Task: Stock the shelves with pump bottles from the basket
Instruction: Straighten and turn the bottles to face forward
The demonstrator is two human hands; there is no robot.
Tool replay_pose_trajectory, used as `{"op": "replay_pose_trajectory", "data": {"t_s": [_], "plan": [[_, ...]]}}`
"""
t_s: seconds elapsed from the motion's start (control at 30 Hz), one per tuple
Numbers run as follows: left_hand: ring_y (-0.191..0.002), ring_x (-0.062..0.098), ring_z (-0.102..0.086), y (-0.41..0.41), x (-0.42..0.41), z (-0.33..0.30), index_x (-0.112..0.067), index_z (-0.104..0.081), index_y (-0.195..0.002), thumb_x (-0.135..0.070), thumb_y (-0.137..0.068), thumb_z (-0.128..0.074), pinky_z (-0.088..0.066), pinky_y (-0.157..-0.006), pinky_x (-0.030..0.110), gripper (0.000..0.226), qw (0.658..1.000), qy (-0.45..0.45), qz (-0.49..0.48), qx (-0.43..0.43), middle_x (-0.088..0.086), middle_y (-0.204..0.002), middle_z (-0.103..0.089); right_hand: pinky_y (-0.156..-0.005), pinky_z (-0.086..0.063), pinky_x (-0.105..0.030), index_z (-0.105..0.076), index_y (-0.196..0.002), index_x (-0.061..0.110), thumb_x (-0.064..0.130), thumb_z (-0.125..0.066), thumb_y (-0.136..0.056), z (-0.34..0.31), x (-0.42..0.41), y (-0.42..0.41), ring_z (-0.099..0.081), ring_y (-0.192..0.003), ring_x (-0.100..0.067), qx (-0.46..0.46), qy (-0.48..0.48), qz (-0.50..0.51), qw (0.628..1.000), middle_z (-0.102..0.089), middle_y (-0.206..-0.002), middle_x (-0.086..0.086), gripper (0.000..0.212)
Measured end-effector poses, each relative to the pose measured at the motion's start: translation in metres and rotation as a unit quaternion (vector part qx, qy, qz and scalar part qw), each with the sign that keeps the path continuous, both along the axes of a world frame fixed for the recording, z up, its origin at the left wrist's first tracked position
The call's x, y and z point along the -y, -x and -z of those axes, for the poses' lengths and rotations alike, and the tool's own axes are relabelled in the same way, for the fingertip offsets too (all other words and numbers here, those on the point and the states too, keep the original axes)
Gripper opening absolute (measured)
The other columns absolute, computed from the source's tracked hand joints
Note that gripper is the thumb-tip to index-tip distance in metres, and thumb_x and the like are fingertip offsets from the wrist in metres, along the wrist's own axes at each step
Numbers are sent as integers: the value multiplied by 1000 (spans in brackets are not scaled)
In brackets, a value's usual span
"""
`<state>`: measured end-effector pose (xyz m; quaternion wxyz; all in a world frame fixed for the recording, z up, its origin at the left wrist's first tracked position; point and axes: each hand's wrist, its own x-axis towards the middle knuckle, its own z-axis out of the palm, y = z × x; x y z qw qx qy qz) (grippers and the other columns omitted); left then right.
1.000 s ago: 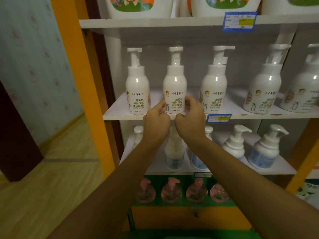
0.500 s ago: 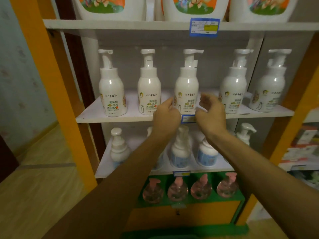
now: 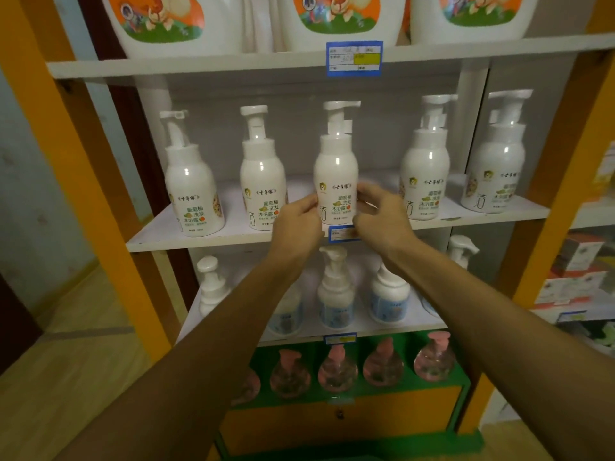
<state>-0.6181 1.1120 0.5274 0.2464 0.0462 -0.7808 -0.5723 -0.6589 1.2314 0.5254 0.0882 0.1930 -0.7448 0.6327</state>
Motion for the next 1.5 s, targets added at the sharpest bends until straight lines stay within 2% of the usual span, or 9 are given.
{"op": "replay_pose_trajectory", "data": {"t_s": [0.17,0.23,0.4,0.53,0.67,0.8,1.2,1.37,1.5], "plan": [[-99,16,-64,0,-17,3,-14,-65,-116,-8,-93,-46,-56,-73,21,30,992,-58,-98,-52,1,-115,-66,-92,-52,-33,-51,-132,12,-12,-51,-82,1,-12,-2,-54,-118,-14,-18,-15,37,999,-57,-129,-2,55],[-99,18,-64,-1,-33,2,-16,-67,-107,-5,-90,-49,-57,-81,28,27,986,-72,-111,-97,3,-110,-67,-93,-51,-31,-53,-128,12,-13,-47,-82,1,-23,-4,-55,-115,-14,-43,-1,82,996,-57,-127,-3,52],[-110,21,-59,6,-86,-7,-18,-64,-116,-8,-87,-47,-49,-98,39,35,996,-59,-15,-59,0,-118,-65,-96,-47,-28,-57,-121,12,-10,-46,-82,5,-58,0,-56,-106,-15,-99,12,193,976,-59,-119,-7,46],[-101,14,-53,14,-110,-6,-16,-61,-111,-3,-91,-40,-49,-92,29,31,998,-37,44,7,-12,-103,-56,-99,-48,-32,-51,-127,12,-7,-53,-83,8,-78,7,-52,-113,-14,-83,16,233,969,-52,-128,-6,48],[-105,21,-63,24,-118,1,-17,-61,-122,-1,-86,-42,-53,-94,41,44,995,-42,81,40,2,-116,-67,-85,-45,-22,-51,-128,13,-7,-58,-82,7,-95,13,-50,-107,-7,-37,-16,164,986,-55,-116,4,51],[-110,20,-62,30,-118,6,-23,-57,-130,1,-89,-43,-52,-97,40,50,993,-51,102,33,2,-122,-66,-88,-55,-39,-58,-120,18,-11,-56,-77,11,-101,22,-60,-101,-12,-26,-21,132,991,-62,-105,7,52],[-107,21,-62,38,-102,9,-23,-56,-130,1,-90,-46,-52,-96,39,48,997,-35,62,21,2,-119,-66,-87,-56,-44,-59,-122,21,-9,-54,-72,17,-89,28,-63,-106,-13,-28,-2,95,995,-67,-114,2,58],[-109,22,-62,36,-108,12,-19,-56,-132,-1,-90,-44,-52,-96,39,47,1000,-15,27,7,5,-122,-66,-91,-55,-42,-56,-126,23,-14,-51,-74,16,-93,28,-60,-110,-10,-13,-1,72,997,-65,-118,6,63],[-114,22,-58,26,-135,15,-8,-61,-124,-2,-92,-46,-48,-101,37,35,995,-78,-46,-44,9,-124,-62,-99,-48,-32,-48,-134,14,-15,-47,-80,18,-105,26,-52,-109,-8,-7,8,128,992,-58,-125,-1,61]]}}
